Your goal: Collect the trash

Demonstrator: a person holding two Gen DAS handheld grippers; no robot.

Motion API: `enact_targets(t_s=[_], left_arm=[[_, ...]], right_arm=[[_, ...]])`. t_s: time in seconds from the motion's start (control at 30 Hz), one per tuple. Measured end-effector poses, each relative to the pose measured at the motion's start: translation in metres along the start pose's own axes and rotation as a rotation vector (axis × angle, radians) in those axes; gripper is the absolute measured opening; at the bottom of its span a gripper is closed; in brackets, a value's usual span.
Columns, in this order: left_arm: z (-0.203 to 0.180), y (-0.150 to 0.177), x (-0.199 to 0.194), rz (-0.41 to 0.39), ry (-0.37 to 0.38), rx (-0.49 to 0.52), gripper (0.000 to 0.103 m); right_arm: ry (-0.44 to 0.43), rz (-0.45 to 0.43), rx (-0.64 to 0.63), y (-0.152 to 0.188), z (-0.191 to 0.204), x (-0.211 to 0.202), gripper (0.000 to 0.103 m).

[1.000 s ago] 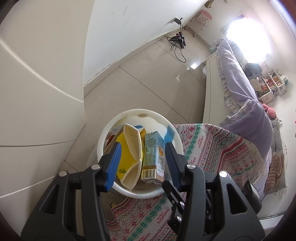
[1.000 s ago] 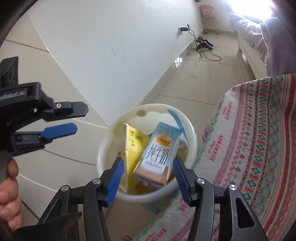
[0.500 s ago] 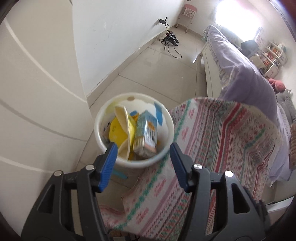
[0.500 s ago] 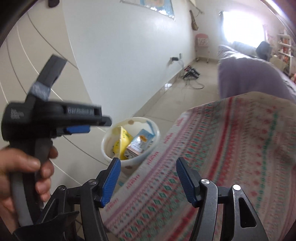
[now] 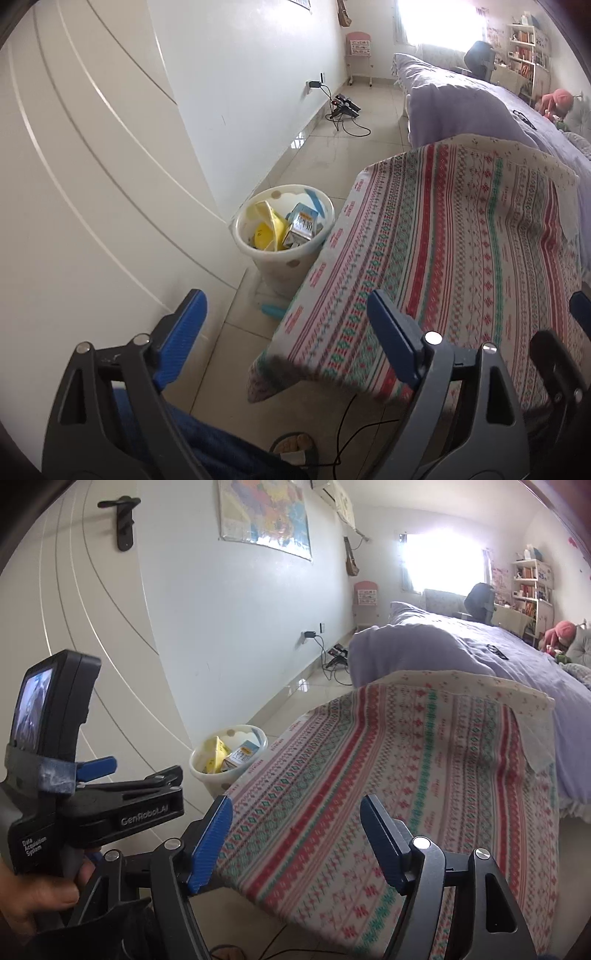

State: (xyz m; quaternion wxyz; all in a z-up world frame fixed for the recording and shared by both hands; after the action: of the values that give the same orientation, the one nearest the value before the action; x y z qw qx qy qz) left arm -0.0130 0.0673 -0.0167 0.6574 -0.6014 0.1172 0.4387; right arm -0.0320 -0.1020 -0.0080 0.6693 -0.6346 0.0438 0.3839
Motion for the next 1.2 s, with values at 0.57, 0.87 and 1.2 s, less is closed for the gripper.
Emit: enact_targets(t_s=[0.57, 0.87, 1.2], left_arm=[[0.001, 0.032, -0.093, -0.143, -0.004, 0.010, 0.097], [-0.004, 0.033, -0.105, -0.157, 0.031, 0.008, 0.097], [-0.012, 0.034, -0.113, -0.152, 0.098, 0.013, 0.097]], right_arm=[[0.031, -0.078, 0.031, 0.024, 0.000, -0.078, 0.084], [0.065, -0.095, 0.055, 0.027, -0.004, -0.092, 0.084], [0.107, -0.101, 0.078, 0.027, -0.009, -0.104, 0.084]])
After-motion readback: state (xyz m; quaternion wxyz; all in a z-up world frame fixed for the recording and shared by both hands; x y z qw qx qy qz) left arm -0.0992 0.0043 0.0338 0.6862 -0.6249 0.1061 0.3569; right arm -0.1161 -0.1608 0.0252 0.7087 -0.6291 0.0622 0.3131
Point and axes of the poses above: each gripper's, at about its wrist camera, not at the fingertips, and x roughly the way its jaws point, z to its left, y to its underside, the point moved 2 cm from there along x, roughly the way its jaws point, and after that the axes turned 9 degrees about -y, right-handed, at the moved point
